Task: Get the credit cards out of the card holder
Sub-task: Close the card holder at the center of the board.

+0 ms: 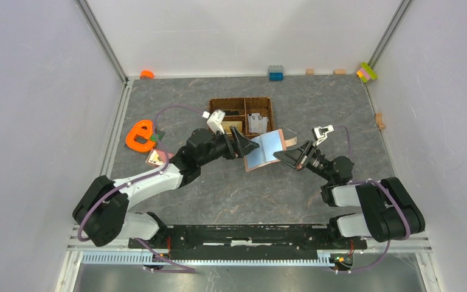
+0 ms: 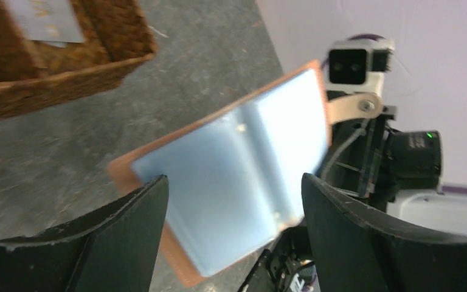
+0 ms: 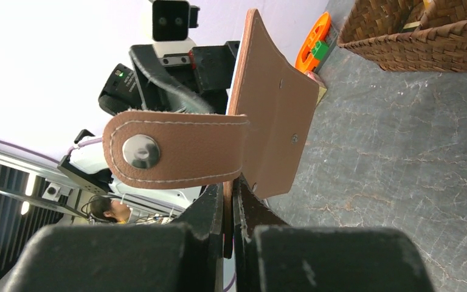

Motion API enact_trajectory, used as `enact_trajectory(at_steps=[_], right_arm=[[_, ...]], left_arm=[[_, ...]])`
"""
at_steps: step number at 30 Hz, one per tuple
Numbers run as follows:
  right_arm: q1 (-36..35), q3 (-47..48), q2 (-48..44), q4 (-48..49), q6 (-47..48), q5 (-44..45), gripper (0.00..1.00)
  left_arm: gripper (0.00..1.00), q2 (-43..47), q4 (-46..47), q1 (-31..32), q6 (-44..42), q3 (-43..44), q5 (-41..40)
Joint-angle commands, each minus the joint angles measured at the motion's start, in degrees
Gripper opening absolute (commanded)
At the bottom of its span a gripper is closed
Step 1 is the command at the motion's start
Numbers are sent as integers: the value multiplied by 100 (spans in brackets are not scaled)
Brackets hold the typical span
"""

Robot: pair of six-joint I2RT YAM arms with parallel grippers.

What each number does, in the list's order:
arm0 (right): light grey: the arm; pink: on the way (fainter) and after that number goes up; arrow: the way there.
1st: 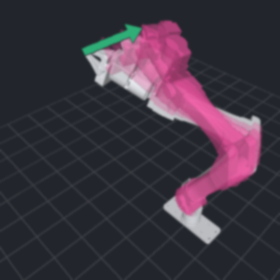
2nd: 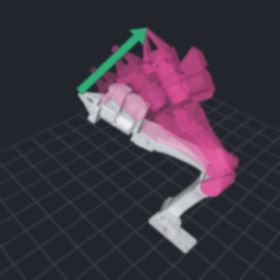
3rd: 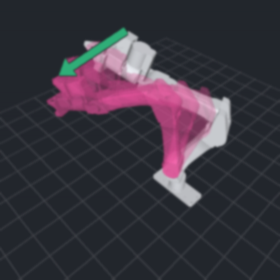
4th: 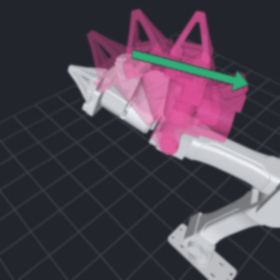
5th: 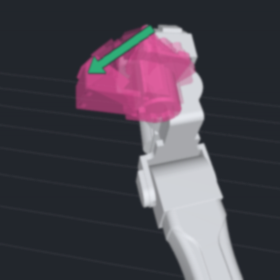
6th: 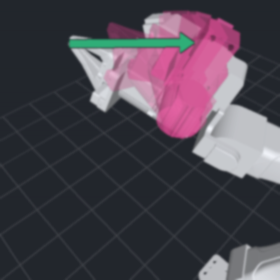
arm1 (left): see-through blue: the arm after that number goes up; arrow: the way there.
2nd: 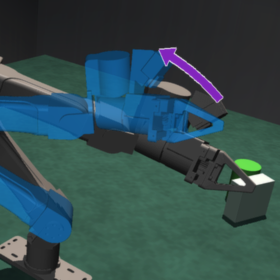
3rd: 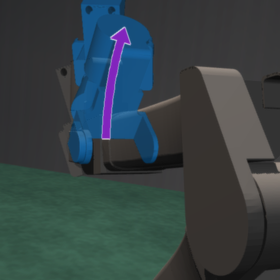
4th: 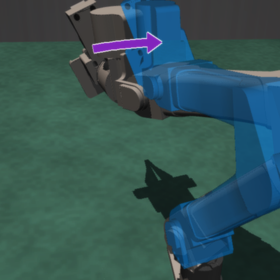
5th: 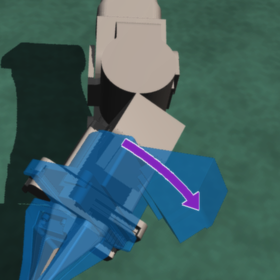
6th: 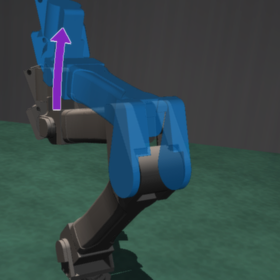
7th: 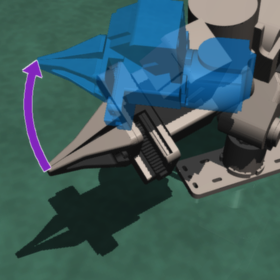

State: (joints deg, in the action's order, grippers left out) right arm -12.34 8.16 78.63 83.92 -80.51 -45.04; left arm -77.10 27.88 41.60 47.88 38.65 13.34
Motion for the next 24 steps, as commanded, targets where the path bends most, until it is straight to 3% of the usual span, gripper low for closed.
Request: enact_trajectory(at_steps=[1,5,10,13,17,20,24], right_arm=[[-22,181,-214,2713,62,-133,0],[-23,215,-305,2744,29,-162,0],[-23,252,-478,2632,94,-215,0],[-17,248,-553,2421,225,-207,0],[-17,264,-591,1844,500,-210,0],[-22,325,-682,912,1057,-225,0],[-22,587,-1029,-1415,2358,-56,4]], left_arm=[[86,503,-892,-273,-65,107,-936],[88,596,-303,-484,346,-358,-833],[88,16,718,-495,772,-262,430],[83,-435,2096,-495,1321,-356,1173],[67,-577,2930,-495,1590,-384,1574],[43,-390,2892,-495,1416,-420,1549],[14,-228,2578,-476,1173,-366,1477]])
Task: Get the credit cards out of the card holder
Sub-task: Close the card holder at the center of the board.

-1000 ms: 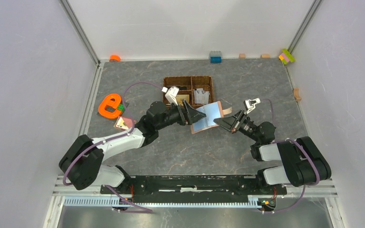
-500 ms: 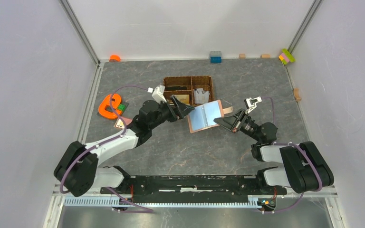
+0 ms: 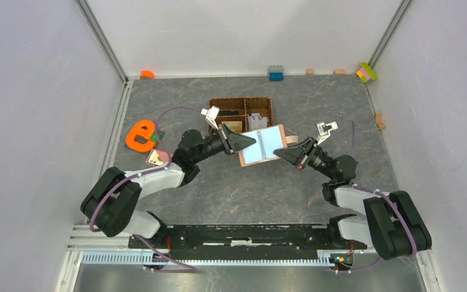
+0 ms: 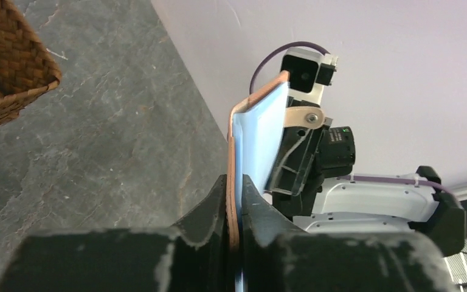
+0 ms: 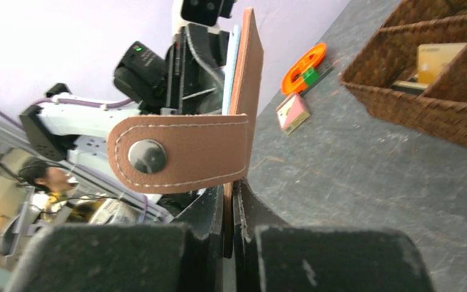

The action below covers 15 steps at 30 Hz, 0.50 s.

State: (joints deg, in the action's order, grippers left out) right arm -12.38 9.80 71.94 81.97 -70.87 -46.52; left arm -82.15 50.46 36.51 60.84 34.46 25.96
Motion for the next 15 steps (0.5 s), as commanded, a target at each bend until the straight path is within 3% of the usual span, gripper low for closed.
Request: enact_trajectory(at_steps=[1,7,15], right_arm=[[-40,505,-450,-1735,1777,201,4],[-679,1040,-791,-3673,3193,811,0],[-1534,1440,-228,-3399,3411,422,0]], left_arm=[[10,307,132,40,-220,84,163],[2,410,-618,91,-624,203,-161],[2,222,-798,137,-626,351,-134]])
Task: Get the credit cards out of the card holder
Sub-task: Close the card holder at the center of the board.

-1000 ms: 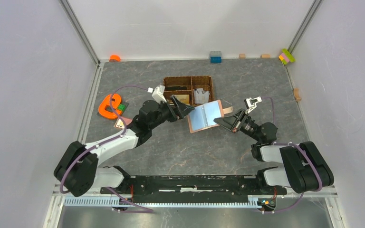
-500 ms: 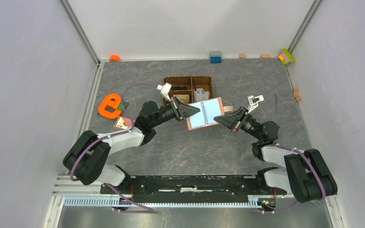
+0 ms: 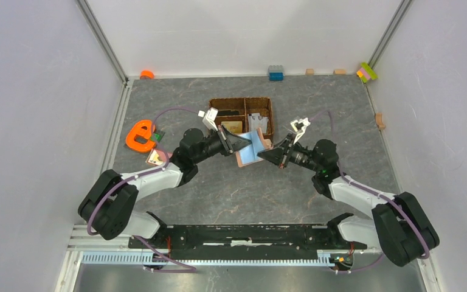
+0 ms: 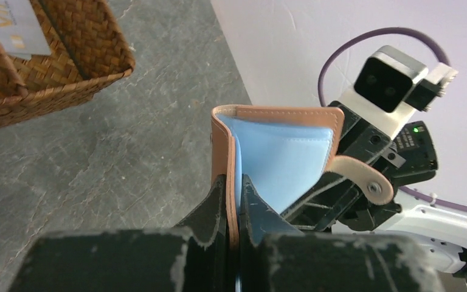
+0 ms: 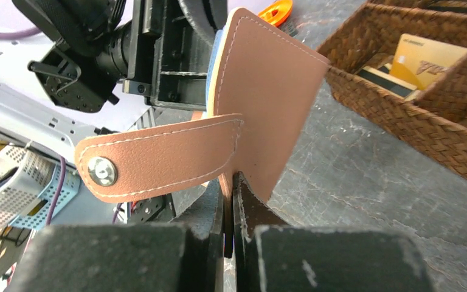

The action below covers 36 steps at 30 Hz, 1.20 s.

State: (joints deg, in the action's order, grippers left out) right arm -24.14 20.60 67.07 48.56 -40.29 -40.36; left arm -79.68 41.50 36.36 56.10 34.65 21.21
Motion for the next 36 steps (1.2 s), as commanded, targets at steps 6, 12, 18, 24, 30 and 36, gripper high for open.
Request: enact_trajectory(at_steps=[6,12,18,24,30,36], right_arm=[[-434,512,206,-825,760,178,0],[-439,969,-65,-2875,1753,1845,16],[-434,1143,-53,-3416,1992,2365,14],[-442,1323,118,-3800,2140,2588,14],[-568,1437,356,-3944,2217,2818,17],[-820,1554,587,-4007,2335,2968,36]], left_arm=[[5,-59,-576,152,-222,440,16],[15,-403,-2225,108,-643,982,-749],[46,-640,-2321,99,-595,1091,-685],[53,-710,-2536,82,-738,1200,-769],[55,-1209,-2471,91,-575,1257,-872],[51,-1833,-2465,73,-536,1502,-777]])
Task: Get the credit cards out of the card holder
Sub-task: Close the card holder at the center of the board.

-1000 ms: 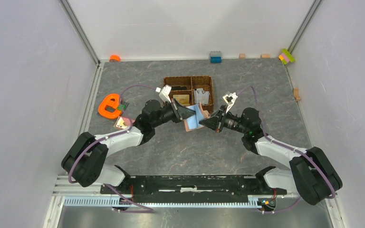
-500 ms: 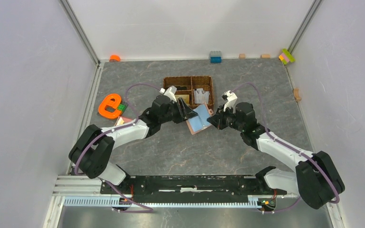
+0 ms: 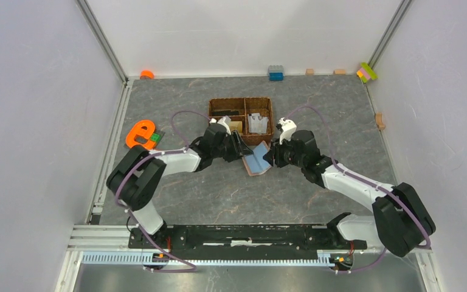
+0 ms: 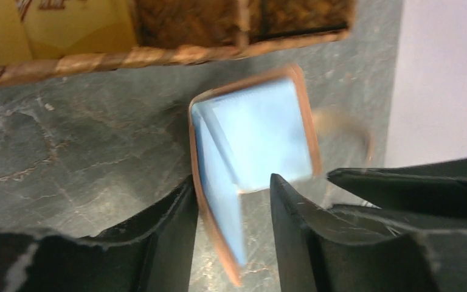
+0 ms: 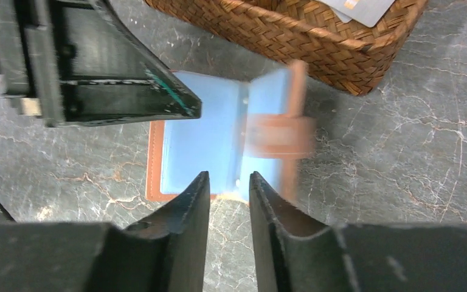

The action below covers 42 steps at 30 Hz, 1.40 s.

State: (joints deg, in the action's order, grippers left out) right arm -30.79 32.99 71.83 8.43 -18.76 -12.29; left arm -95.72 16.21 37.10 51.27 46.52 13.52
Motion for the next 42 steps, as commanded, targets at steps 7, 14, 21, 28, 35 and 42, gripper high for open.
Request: enact_trajectory(at_steps=[7,14,21,28,35,42], right_arm=[[-288,385,304,145,174,-416,44],[-288,413,65,-64,221,85,61],[-288,445,-190,-232,252,413,69],[-292,190,-657,-19,237,765,69],[-288,365,-479,-236,203,713,68],[-288,224,-797,-150,160,1002,67]], left_arm=[[34,-465,-171,-10,-272,553,29],[24,-466,-323,-10,-363,628,-5],[41,-318,-336,-10,-343,663,252],[47,-185,908,137,-96,366,1070],[46,-478,1302,272,-58,403,1249],[36,-1272,1100,342,-208,817,1169]])
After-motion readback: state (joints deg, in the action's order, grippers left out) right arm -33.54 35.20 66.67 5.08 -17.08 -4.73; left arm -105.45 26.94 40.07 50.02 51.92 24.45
